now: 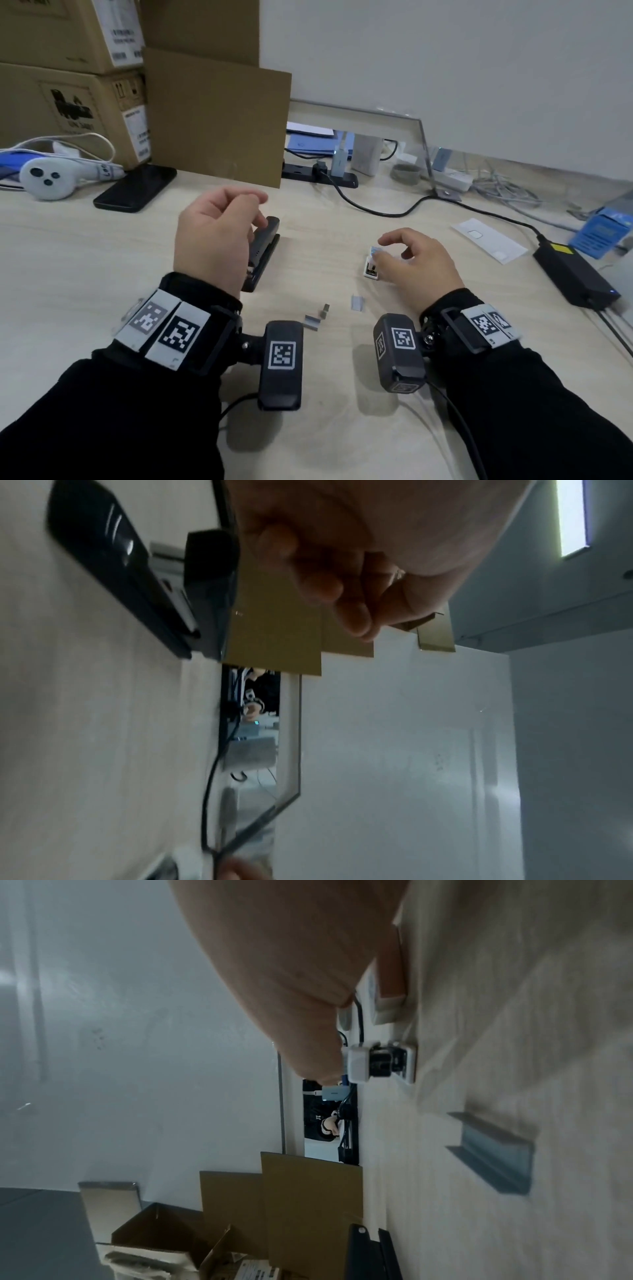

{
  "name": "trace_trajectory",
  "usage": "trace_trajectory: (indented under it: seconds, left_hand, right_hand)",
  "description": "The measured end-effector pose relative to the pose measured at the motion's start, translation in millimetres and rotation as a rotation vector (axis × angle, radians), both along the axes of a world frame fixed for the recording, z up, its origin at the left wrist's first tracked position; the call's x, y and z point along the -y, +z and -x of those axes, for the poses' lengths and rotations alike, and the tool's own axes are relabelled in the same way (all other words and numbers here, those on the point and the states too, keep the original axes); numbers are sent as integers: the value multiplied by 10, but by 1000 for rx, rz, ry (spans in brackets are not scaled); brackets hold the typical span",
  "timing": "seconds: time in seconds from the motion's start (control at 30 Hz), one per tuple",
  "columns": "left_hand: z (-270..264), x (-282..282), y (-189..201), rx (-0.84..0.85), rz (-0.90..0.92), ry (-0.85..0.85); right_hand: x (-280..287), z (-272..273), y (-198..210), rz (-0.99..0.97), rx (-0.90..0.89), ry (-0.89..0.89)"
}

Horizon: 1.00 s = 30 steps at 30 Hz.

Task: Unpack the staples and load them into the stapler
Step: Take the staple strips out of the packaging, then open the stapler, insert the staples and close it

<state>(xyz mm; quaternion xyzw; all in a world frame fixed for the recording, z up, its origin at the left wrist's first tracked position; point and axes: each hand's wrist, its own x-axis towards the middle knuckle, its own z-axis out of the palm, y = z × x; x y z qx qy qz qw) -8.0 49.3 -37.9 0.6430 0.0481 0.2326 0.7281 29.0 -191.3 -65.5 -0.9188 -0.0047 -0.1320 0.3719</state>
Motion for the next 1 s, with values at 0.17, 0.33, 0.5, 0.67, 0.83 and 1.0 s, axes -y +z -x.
trace_trajectory:
  seconds: [0.17, 0.33, 0.5, 0.67, 0.83, 1.0]
  left_hand:
    - [-159, -69, -217, -247, -160, -34]
    - [-180, -51, -298, -380, -327, -144]
    - [-179, -13, -290, -312, -272, -141]
    - [-29, 176, -187, -104, -206, -335]
    - [34, 276, -171, -61, -89, -519]
    - [18, 295, -141, -238, 228, -481]
  right_hand:
    - [-21, 32, 4, -68, 146, 17]
    - [-47, 57, -23, -40, 221, 89]
    - [-153, 127, -18, 9, 286, 210]
    - [-263, 190, 13, 143, 443, 359]
    - [-277, 181, 48, 195, 437, 438]
    - [-290, 174, 40, 92, 426, 553]
